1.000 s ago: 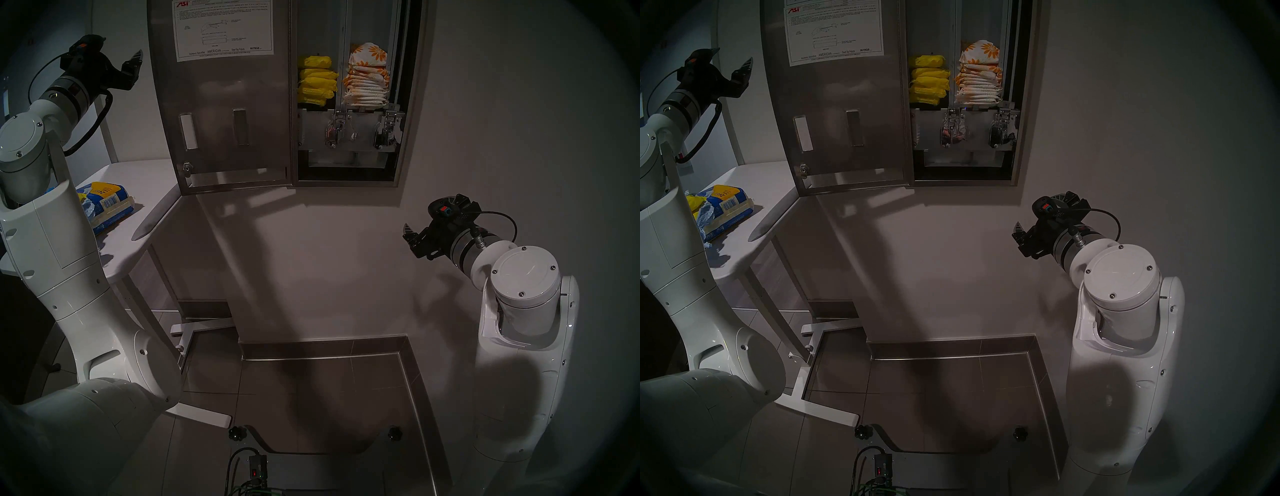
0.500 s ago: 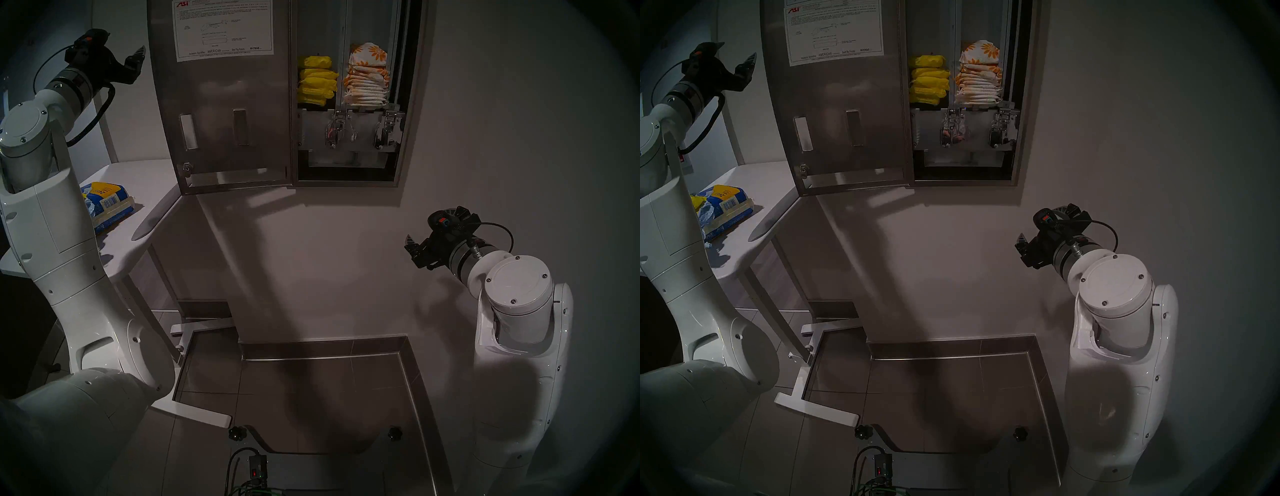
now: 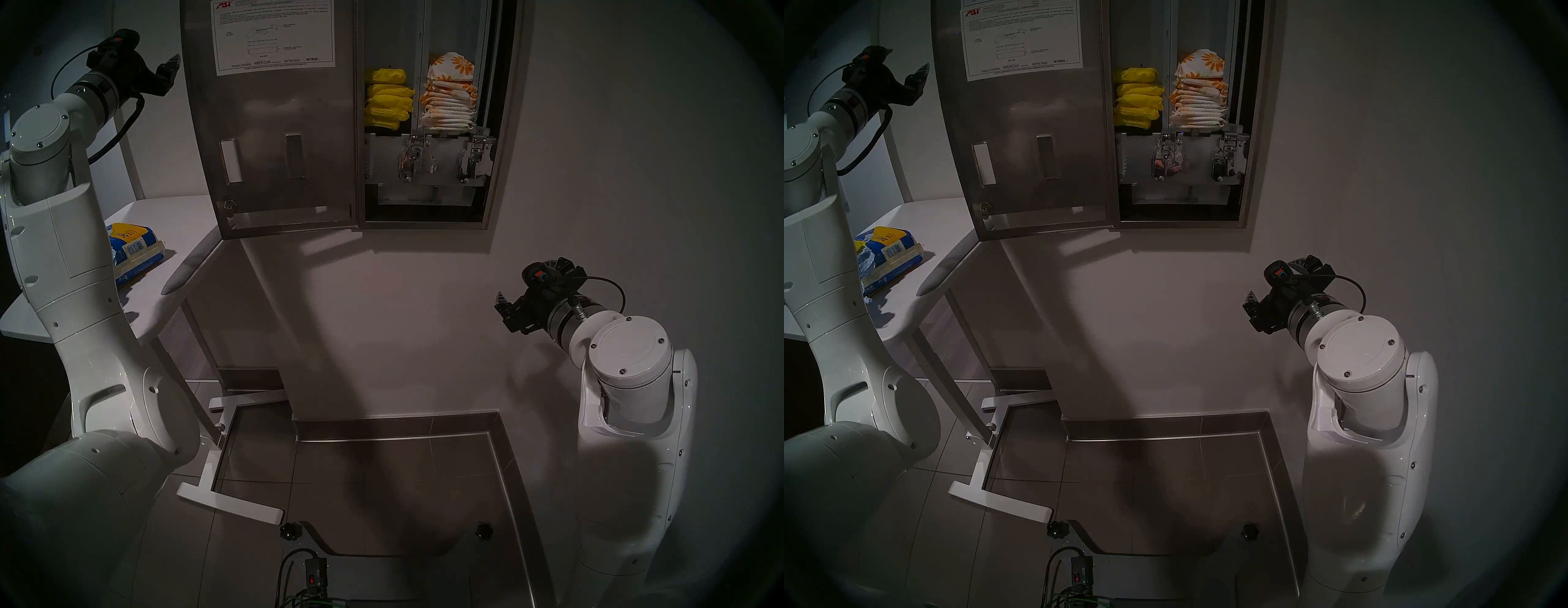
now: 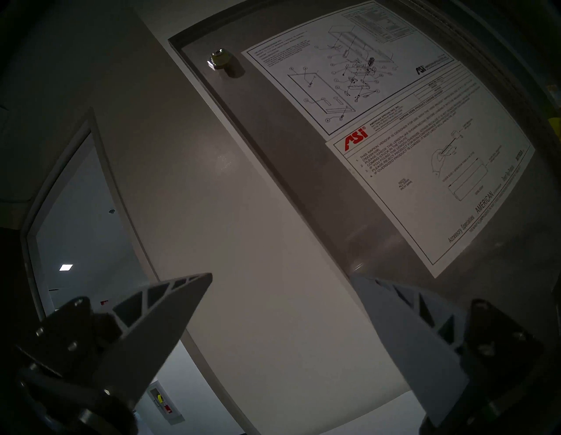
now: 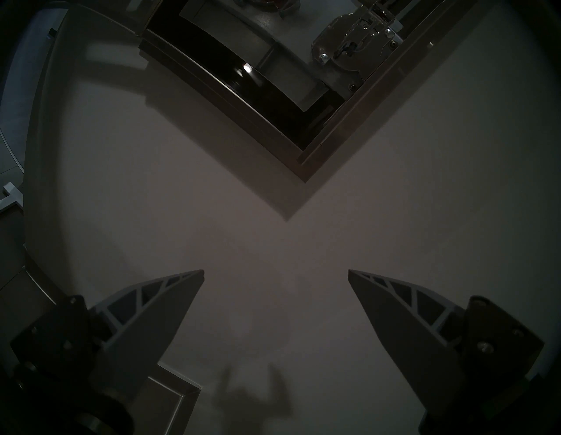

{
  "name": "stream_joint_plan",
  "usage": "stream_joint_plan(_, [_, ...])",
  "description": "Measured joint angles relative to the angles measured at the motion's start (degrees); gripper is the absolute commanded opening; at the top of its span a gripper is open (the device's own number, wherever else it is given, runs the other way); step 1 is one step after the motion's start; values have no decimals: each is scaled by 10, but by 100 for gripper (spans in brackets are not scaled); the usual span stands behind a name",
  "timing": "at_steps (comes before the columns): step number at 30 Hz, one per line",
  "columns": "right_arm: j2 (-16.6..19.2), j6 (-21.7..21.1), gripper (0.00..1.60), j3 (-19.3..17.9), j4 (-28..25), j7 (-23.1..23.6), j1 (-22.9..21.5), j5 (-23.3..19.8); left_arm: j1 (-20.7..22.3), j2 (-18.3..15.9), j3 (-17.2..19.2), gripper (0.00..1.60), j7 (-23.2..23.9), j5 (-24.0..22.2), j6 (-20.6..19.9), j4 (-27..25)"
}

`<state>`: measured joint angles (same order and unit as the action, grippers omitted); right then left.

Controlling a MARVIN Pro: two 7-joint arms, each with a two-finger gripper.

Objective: Open the dispenser door, put the pads inside, close the door

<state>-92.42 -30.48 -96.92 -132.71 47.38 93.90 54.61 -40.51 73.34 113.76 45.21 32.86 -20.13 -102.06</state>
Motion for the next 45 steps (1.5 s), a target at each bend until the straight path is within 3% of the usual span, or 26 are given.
stream_joint_plan(13, [1,-9,160,8,6,-10,-1,12,42,-1,21,160,28,-36,-67,61])
stream_joint_plan(25, [2,-19,160,25,14,-17,-10,27,67,17,74,160,78,-96,-143,123])
stream_joint_plan(32, [2,-24,160,35,20,-19,-17,36,73,20,97,160,101,-118,-161,146])
stream_joint_plan(45, [4,-29,160,42,33,-19,-29,46,76,18,116,160,133,-141,-156,164])
